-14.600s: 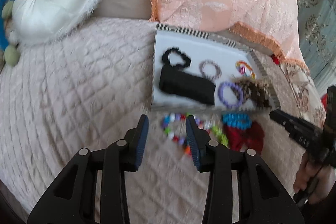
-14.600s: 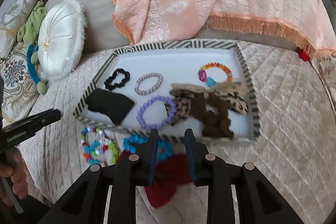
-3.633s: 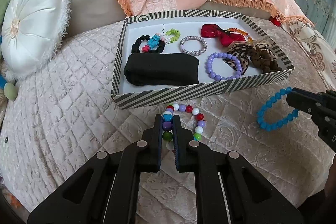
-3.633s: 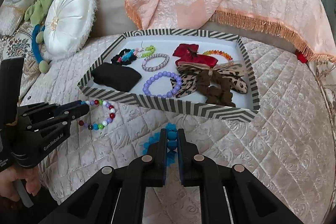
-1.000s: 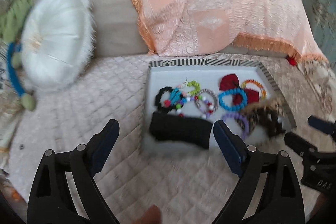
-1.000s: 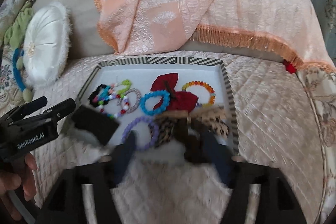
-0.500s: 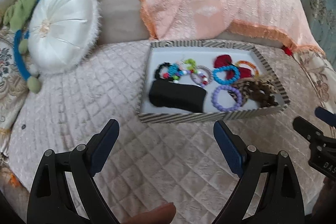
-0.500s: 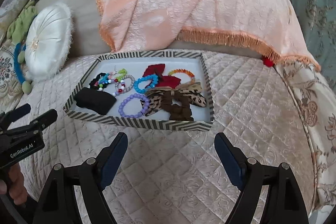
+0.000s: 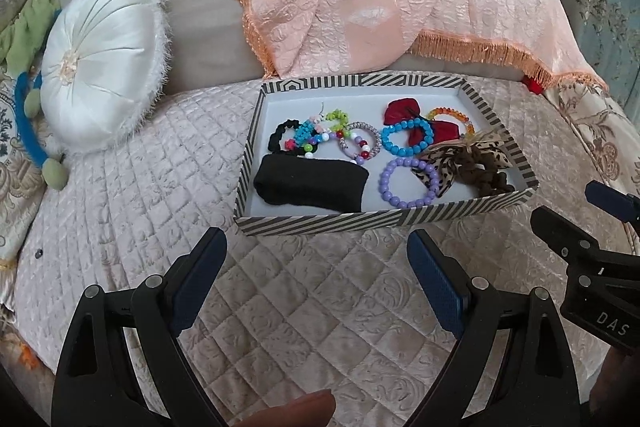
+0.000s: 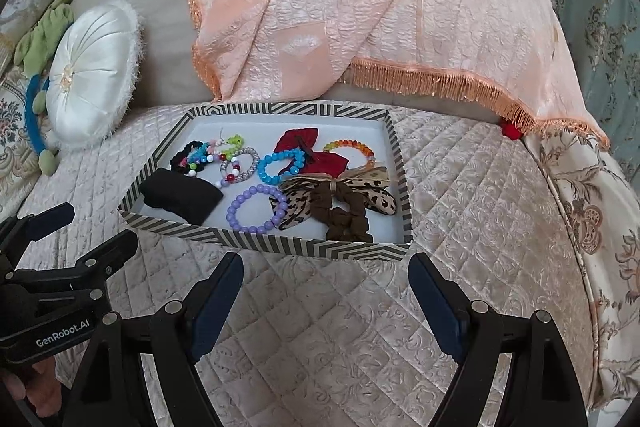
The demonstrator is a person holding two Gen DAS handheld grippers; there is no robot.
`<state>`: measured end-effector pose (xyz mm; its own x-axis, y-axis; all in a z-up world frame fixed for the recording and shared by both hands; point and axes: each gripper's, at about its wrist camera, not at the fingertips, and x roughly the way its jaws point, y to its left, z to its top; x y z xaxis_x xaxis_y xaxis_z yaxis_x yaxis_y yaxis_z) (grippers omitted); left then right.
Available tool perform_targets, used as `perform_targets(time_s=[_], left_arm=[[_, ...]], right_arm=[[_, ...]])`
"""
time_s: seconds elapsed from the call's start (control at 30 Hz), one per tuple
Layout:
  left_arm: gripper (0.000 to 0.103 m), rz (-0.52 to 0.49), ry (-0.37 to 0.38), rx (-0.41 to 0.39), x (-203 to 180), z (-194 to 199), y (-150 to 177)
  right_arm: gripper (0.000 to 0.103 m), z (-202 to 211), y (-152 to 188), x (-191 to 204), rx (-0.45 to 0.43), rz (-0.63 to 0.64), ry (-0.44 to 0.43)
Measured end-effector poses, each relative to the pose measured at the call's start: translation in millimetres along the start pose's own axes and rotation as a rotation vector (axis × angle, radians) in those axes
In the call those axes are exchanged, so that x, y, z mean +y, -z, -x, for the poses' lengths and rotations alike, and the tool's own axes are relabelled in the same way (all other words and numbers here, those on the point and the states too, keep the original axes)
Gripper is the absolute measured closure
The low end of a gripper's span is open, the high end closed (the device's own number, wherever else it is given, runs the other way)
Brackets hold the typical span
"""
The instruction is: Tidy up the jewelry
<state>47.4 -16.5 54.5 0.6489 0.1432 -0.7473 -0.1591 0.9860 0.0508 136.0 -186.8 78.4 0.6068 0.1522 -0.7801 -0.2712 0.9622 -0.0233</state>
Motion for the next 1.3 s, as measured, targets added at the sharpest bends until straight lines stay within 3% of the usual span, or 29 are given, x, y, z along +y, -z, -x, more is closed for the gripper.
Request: perform_targets(time_s=[1.3], left_arm=[[0.011,0.005,0.0,-0.019,0.2,6.0,-0.4]], right_arm=[[0.02,-1.8,0.5,0.9,-0.002,0.005,0.01]])
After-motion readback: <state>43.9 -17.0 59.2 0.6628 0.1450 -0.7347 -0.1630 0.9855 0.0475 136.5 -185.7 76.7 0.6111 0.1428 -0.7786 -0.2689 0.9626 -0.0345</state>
